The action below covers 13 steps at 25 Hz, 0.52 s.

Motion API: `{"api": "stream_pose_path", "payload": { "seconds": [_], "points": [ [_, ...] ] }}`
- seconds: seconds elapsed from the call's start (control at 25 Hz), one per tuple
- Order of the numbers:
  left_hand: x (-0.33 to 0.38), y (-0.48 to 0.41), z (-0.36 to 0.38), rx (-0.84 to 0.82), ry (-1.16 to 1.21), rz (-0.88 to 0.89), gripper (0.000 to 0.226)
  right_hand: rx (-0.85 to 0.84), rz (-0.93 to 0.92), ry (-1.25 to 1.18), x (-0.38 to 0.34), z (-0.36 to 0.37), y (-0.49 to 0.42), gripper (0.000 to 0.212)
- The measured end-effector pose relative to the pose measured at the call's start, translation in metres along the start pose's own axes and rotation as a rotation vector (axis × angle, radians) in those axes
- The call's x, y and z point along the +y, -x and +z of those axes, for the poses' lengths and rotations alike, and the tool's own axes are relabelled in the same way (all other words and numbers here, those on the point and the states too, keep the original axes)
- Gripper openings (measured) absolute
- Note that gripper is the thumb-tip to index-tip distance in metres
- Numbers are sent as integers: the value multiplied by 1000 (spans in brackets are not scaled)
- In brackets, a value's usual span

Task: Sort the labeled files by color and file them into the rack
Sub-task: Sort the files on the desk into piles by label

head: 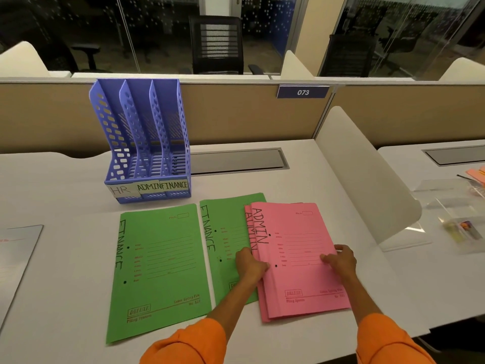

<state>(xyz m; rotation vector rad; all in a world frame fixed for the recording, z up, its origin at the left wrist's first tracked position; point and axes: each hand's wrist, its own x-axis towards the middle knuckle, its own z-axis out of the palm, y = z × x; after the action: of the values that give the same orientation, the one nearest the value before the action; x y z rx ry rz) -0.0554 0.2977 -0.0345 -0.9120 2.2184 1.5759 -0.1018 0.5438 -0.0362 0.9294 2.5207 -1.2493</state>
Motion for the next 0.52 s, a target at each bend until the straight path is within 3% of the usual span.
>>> {"api": "stream_pose_path", "payload": {
  "seconds": [0.12, 0.24, 0.36, 0.52],
  "points": [
    [-4, 2, -10, 13, 4, 21, 33, 46, 4, 110, -4, 5, 4, 61],
    [-13, -6, -34, 109, 0, 90, 48, 117, -27, 298, -14, 13, 11, 64],
    [-21, -12, -68, 262, -21, 102, 50, 167, -198, 299, -35, 37, 29, 61],
    [-29, -15, -96, 289, -91, -42, 47, 22, -499, 259, -59, 93, 78, 58]
  ]
}}
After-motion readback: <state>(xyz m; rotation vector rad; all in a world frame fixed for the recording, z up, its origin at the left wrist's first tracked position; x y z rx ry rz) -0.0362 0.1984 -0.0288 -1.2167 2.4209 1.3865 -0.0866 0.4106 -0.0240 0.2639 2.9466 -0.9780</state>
